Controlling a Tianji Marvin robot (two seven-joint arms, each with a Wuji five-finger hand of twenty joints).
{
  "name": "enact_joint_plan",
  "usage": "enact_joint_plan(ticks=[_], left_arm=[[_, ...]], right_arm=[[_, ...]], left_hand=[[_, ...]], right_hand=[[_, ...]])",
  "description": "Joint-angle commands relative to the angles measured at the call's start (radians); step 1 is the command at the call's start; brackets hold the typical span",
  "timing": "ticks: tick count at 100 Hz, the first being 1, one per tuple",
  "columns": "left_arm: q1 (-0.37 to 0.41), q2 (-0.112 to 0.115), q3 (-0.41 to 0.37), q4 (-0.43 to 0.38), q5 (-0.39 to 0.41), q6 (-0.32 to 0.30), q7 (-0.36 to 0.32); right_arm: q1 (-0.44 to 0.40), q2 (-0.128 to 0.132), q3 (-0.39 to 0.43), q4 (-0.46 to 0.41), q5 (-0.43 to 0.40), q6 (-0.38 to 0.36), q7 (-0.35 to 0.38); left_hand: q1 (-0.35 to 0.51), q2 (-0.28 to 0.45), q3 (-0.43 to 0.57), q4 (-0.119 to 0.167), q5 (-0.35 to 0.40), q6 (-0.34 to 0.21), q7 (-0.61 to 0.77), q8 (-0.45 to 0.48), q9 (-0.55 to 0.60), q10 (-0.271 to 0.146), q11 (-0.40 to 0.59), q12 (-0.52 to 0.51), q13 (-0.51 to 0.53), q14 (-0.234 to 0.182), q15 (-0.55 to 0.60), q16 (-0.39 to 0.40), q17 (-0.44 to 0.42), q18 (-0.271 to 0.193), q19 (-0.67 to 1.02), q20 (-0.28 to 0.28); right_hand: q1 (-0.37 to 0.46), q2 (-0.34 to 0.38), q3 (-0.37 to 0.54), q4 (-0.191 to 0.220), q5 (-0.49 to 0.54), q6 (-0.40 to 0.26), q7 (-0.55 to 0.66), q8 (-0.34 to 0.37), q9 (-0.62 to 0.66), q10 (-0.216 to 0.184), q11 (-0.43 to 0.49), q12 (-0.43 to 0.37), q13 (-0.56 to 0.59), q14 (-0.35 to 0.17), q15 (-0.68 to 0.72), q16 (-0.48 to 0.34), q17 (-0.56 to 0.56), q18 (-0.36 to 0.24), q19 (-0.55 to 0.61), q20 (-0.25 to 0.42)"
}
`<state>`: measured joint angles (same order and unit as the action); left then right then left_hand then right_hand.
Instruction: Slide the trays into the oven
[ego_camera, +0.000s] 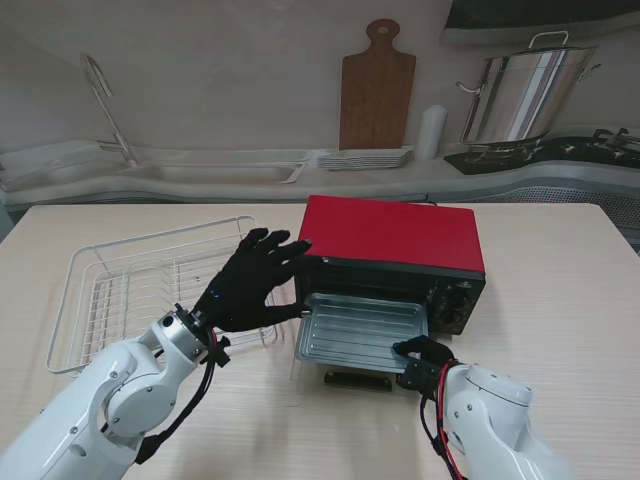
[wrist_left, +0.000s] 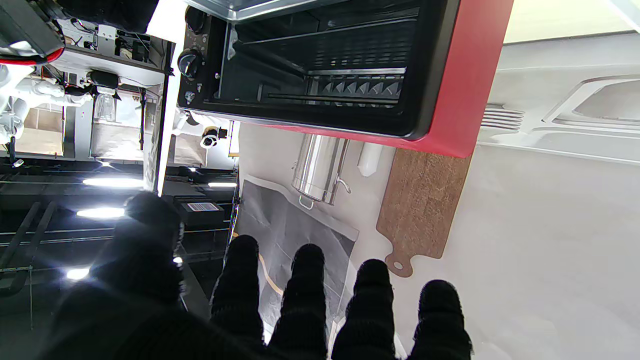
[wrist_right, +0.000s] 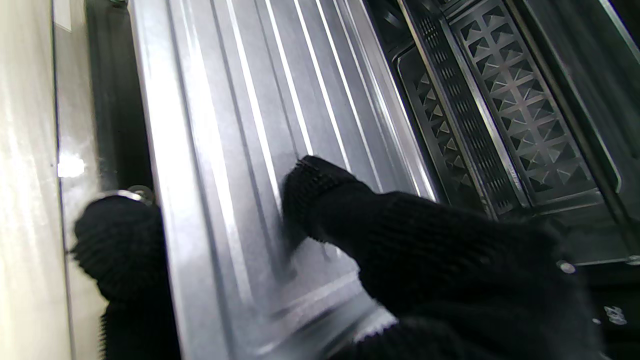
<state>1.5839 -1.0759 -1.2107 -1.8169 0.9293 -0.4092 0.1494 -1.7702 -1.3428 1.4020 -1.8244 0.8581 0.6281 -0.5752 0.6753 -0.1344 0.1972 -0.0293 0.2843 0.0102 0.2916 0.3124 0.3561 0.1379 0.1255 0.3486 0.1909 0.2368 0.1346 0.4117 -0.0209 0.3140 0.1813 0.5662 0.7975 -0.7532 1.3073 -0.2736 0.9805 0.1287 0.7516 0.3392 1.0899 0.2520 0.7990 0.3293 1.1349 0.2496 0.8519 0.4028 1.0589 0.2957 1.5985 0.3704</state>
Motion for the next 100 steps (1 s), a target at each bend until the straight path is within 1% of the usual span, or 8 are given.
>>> enact_joint_plan(ticks=[1, 25, 70, 100], left_arm=[[0.007, -0.005, -0.003, -0.012, 0.001, 0.005, -0.014], [0.008, -0.005, -0.005, -0.013, 0.000, 0.005, -0.016], [0.006, -0.005, -0.003, -0.012, 0.001, 0.006, -0.017], [0.003, -0.005, 0.001, -0.012, 0.003, 0.010, -0.019]], right_arm=[[-0.005, -0.011, -0.008, 0.004, -0.011, -0.007, 0.016], [-0.002, -0.011, -0.012, 0.007, -0.015, -0.019, 0.015], [0.012, -0.015, -0.012, 0.017, -0.015, -0.019, 0.003], [0.024, -0.017, -0.014, 0.029, 0.001, -0.023, -0.010]], left_hand=[[-0.005, 0.041, -0.033, 0.039, -0.019, -0.014, -0.008, 0.001, -0.015, -0.022, -0.005, -0.025, -0.026, -0.028, -0.016, -0.011, -0.007, -0.024, -0.040, -0.009], [-0.006, 0.041, -0.033, 0.039, -0.020, -0.014, -0.008, 0.000, -0.013, -0.022, -0.005, -0.025, -0.026, -0.028, -0.016, -0.011, -0.006, -0.024, -0.040, -0.009], [-0.005, 0.041, -0.033, 0.039, -0.018, -0.013, -0.009, 0.000, -0.013, -0.021, -0.006, -0.025, -0.026, -0.028, -0.016, -0.012, -0.007, -0.023, -0.040, -0.009], [-0.005, 0.041, -0.034, 0.039, -0.019, -0.014, -0.009, 0.000, -0.012, -0.022, -0.005, -0.025, -0.025, -0.028, -0.015, -0.012, -0.007, -0.024, -0.040, -0.009]], right_hand=[[0.086, 0.033, 0.046, -0.007, 0.042, -0.127, 0.129, 0.043, -0.011, 0.008, 0.031, 0.004, 0.085, 0.036, 0.094, 0.045, 0.023, -0.097, 0.048, 0.015], [0.086, 0.034, 0.045, -0.007, 0.044, -0.130, 0.130, 0.044, -0.010, 0.007, 0.030, 0.003, 0.083, 0.038, 0.095, 0.045, 0.023, -0.103, 0.048, 0.015], [0.086, 0.035, 0.044, -0.007, 0.044, -0.130, 0.130, 0.045, -0.012, 0.005, 0.031, 0.004, 0.081, 0.036, 0.097, 0.046, 0.024, -0.105, 0.048, 0.017], [0.086, 0.035, 0.044, -0.007, 0.044, -0.131, 0.129, 0.044, -0.011, 0.005, 0.031, 0.004, 0.079, 0.037, 0.096, 0.046, 0.023, -0.106, 0.047, 0.017]])
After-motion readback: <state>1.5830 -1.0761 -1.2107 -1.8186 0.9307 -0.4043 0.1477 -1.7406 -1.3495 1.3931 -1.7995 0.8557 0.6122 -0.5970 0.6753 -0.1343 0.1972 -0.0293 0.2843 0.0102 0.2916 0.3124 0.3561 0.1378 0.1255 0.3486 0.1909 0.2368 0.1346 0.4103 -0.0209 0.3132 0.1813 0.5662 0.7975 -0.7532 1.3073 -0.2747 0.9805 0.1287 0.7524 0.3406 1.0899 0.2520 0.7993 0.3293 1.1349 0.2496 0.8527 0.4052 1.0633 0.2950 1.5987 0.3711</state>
